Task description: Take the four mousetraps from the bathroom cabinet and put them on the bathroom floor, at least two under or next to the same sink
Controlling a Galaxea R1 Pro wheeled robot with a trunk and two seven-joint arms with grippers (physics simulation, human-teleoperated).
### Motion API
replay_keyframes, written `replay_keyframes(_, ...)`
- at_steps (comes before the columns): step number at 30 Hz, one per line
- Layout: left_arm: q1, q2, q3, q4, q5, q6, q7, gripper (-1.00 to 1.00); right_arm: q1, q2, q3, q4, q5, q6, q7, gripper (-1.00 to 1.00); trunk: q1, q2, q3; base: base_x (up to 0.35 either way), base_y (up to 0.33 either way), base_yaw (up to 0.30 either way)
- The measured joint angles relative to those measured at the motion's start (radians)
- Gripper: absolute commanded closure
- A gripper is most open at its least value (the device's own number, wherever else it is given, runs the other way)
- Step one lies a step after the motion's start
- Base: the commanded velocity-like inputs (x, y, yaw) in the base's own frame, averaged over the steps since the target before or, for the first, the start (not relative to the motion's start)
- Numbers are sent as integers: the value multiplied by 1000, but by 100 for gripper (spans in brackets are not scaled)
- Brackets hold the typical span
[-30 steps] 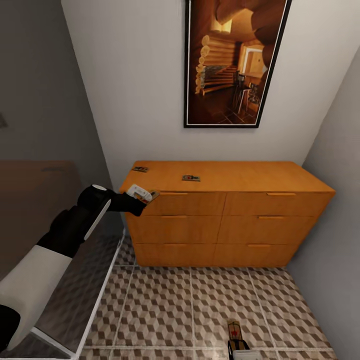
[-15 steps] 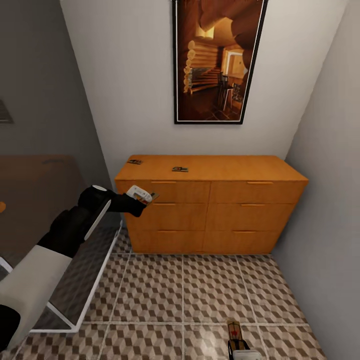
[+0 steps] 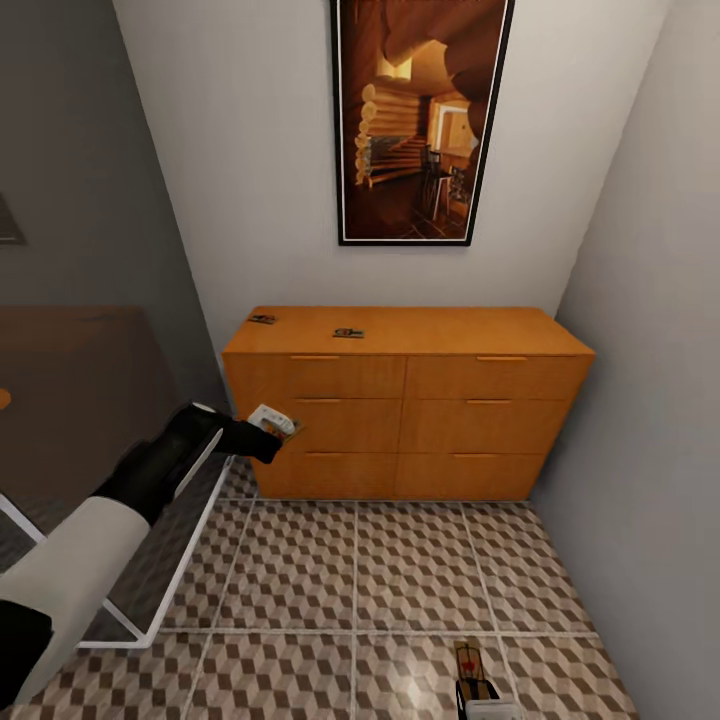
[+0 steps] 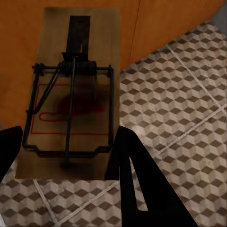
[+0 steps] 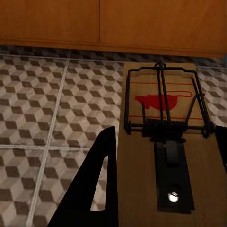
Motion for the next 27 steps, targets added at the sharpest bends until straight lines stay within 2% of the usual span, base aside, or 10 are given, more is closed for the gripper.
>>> replay_keyframes(3,21,-9,-1,118,0,-126,2,100,0,0,0,0,0,0,0,100,0,0,0,-2,-2,0)
replay_keyframes(6,33,-19,0,294,-2,-279,5,100,0,0,0,0,0,0,0,100,0,0,0,0,0,0)
replay_keyframes(7,34,-22,0,328,0,-308,5,100,1,0,0,0,0,0,0,100,0,0,0,0,0,0)
replay_keyframes(13,36,-57,-10,719,0,-617,15,100,0,-3,-2,0,0,0,-1,100,0,0,0,0,0,0)
replay_keyframes(14,37,-65,-13,807,1,-690,29,100,0,-4,-2,0,1,-1,-1,100,0,0,0,0,0,0)
replay_keyframes(16,38,-74,-2,895,5,-790,66,100,0,-4,-1,0,1,-1,-1,100,0,0,0,0,0,0)
replay_keyframes(19,58,-77,3,942,6,-903,126,100,0,-4,-1,-1,1,-1,-1,100,0,0,0,0,0,0)
replay_keyframes(21,93,-74,1,964,6,-976,168,100,0,-5,-1,-1,1,-4,-1,100,0,0,0,0,0,0)
replay_keyframes(25,154,-59,4,975,13,-1051,193,100,0,-5,-1,-2,2,-7,-1,100,0,0,0,0,0,0)
replay_keyframes(27,202,-53,4,978,30,-1127,201,100,0,-5,-2,-2,2,-7,-1,100,0,0,0,0,0,0)
